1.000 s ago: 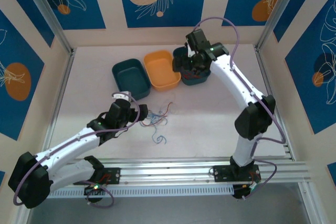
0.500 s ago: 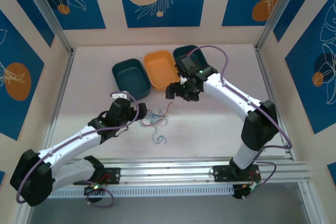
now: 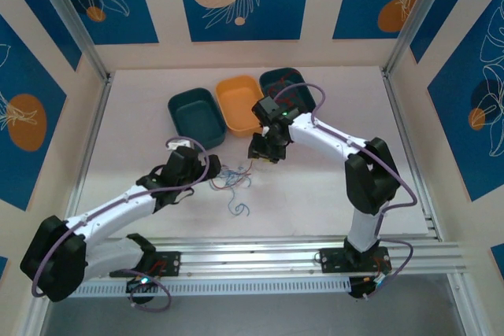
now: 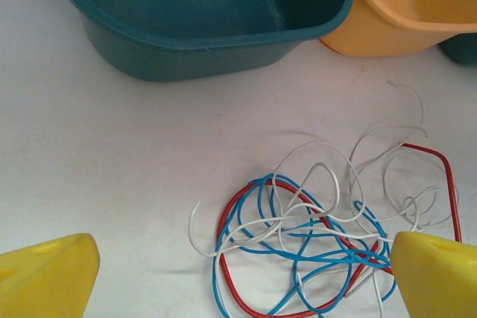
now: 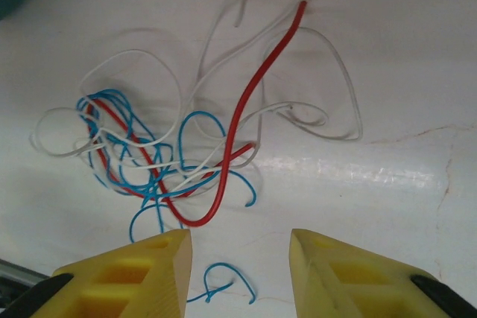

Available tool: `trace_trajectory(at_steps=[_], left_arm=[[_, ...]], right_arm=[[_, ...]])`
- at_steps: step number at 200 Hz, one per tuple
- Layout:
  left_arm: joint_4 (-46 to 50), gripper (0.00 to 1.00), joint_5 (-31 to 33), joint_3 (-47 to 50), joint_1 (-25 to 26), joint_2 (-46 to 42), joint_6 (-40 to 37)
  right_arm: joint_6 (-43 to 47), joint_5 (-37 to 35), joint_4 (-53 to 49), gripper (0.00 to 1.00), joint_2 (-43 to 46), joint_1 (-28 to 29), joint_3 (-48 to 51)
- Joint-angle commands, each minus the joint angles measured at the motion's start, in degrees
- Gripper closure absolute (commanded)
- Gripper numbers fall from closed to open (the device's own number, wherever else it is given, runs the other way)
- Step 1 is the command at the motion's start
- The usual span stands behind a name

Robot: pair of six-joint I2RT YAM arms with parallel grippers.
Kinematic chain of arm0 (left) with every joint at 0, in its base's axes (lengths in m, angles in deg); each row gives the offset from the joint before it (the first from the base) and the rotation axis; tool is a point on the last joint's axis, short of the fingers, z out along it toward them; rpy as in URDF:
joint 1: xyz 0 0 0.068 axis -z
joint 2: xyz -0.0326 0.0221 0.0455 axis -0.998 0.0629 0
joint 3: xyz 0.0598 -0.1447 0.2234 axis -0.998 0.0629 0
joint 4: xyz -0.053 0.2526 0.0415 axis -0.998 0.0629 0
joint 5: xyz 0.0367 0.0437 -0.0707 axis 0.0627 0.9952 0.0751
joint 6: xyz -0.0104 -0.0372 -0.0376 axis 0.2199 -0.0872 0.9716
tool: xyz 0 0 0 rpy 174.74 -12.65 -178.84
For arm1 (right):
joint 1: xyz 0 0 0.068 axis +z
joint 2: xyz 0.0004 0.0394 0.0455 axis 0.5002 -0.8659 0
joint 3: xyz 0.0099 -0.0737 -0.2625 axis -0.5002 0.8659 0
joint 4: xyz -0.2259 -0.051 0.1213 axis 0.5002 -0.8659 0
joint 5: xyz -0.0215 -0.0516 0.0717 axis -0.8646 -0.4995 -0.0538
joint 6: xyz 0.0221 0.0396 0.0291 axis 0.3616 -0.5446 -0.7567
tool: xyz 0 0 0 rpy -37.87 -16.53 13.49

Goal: Untangle the cables

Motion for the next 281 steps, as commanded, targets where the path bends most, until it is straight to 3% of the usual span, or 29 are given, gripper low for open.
trace_trajectory(at_steps=[1,104,129,151,197,281], left_arm=[[-1.69,0.0,-1.94,-0.15,-0.77,1.29,0.45],[-2.15,0.0,-3.28,-0.22,-1.09,2.86,-0.43],[-2.32,0.0,-3.66,-0.21,-1.17,3.24,-0.45],[-2.49,0.0,-4.18,-0.35,-1.24,4.13,-0.56],[-0.49,0.0,-6.07,-2.67,-1.19,8.15,-5.78],[0.2,0.0,-9.13,-5.43,-0.22,15.69,-8.52]], right_arm=[[-2.13,2.05,-0.04,0.6,-1.42,0.63,-2.09],[-2.14,6.92,2.85,0.61,-9.18,1.46,-4.66],[-1.97,8.64,3.58,0.65,-10.11,1.47,-4.86],[-1.1,8.97,3.93,0.75,-9.56,1.55,-4.85],[0.57,6.38,5.3,0.96,-5.87,2.14,-3.36],[5.29,-6.5,3.34,1.0,5.49,6.58,-3.18]])
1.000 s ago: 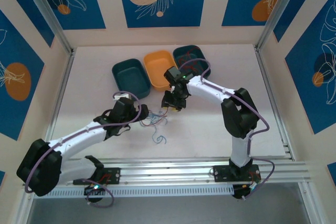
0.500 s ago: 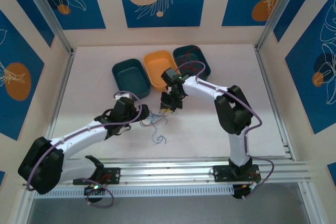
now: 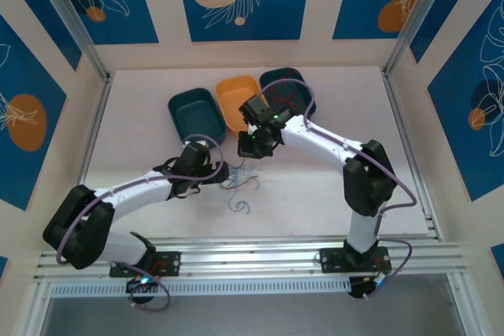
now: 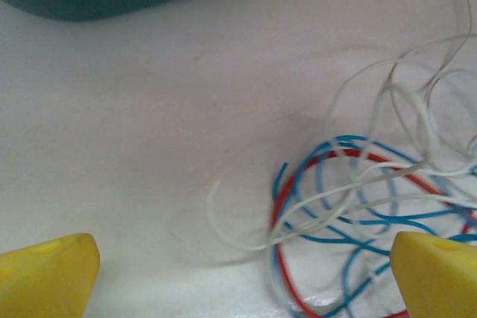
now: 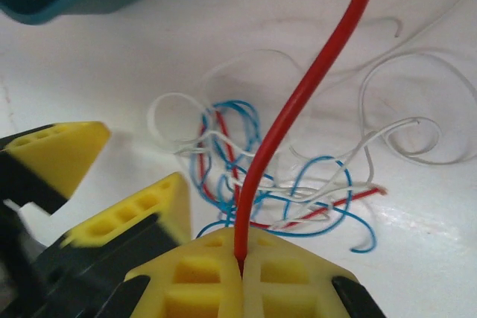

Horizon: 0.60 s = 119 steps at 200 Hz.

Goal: Untangle the cables

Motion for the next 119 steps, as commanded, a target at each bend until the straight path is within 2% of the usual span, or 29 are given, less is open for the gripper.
trace_trajectory(at_steps=[1,63,119], left_arm=[[0.22,0.0,-2.13,-1.27,0.4,1.74,-0.76],[-3.01,0.0,-4.52,-1.99,1.49,3.57,-0.76],[-6.57,0.0,-6.55,-0.33,1.6,0.37,-0.32]], right_arm=[[2.62,-5.35,-1.7,1.0,4.41,1.57,0.01],[7.29,-13.86,-2.27,1.0,12.21,5.45,-0.92],[12.08,-20.41,-2.65,1.0,16.84,7.07,-3.62]])
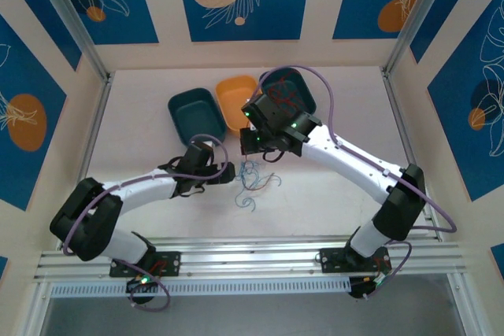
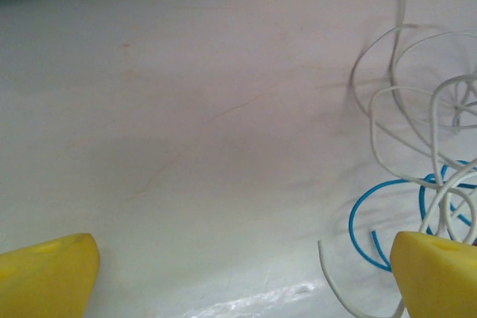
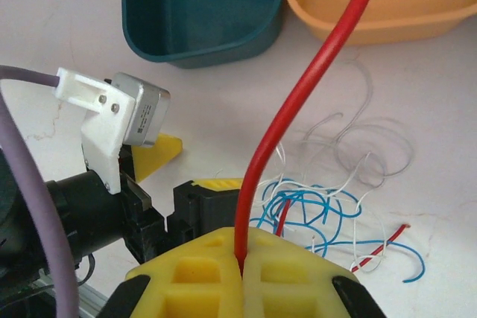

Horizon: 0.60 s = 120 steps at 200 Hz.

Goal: Untangle the cables

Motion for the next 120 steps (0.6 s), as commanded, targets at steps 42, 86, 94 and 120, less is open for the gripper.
trace_trajectory(at_steps=[42,86,94,120], left_arm=[[-3.57,0.0,0.56,2.9,0.42,-9.28,-1.16],[-7.6,0.0,-0.98,4.91,0.41,-15.09,-5.21],[-8.9,0.0,-2.41,5.21,0.42,-15.53,-6.19],[-15.59,0.02,-9.02,6.21,0.41,-15.96,-8.59]], right_arm=[[5.96,-8.05,0.0,1.0,6.72,0.84,-3.91],[9.16,-7.48,2.35,0.99,9.23,1.01,-5.45],[9.61,-7.46,2.33,0.99,9.35,1.1,-6.12],[10.99,-7.23,2.07,0.99,9.59,1.59,-8.2]])
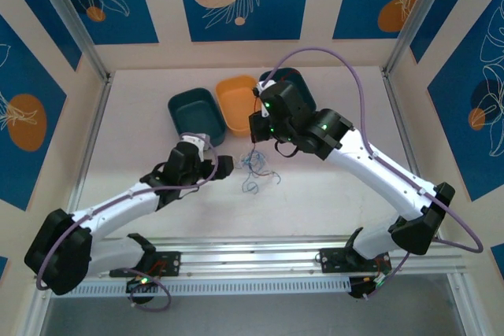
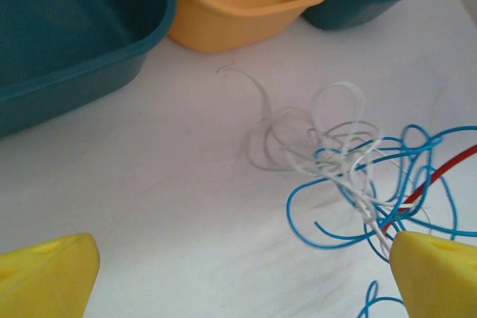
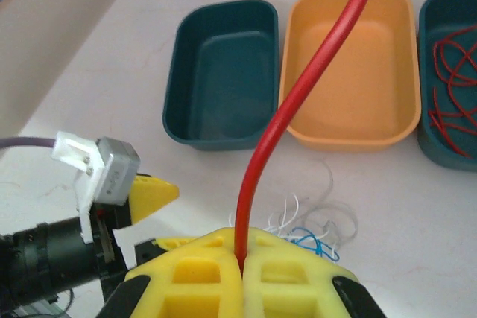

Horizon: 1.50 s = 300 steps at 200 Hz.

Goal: Untangle the cables

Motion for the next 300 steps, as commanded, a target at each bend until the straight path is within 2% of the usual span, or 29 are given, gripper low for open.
trace_trajectory(at_steps=[1,26,43,111,161,300], left_arm=[[-7.98,0.02,-7.11,1.2,0.41,-0.85,-3.99],[-12.85,0.08,-13.73,0.76,0.66,0.64,-5.71],[-13.24,0.12,-15.5,-0.66,1.0,2.74,-5.98],[-15.02,0.14,-11.35,-1.78,1.96,10.3,-2.98],[-17.53,0.3,-10.6,-0.29,1.9,13.82,0.67],[-20.33,0.26,-10.17,0.08,1.97,21.39,4.44]], right_arm=[[2.66,-0.61,1.17,0.99,1.54,0.85,-3.1],[3.42,-0.44,1.32,0.99,1.76,1.34,-4.04],[3.65,0.05,1.43,0.99,1.93,1.62,-4.6],[6.02,-0.3,1.44,0.99,2.81,3.54,-7.73],[6.87,-0.18,1.63,0.99,3.36,3.55,-9.21],[14.23,-2.76,-2.38,0.99,4.15,3.53,-19.95]])
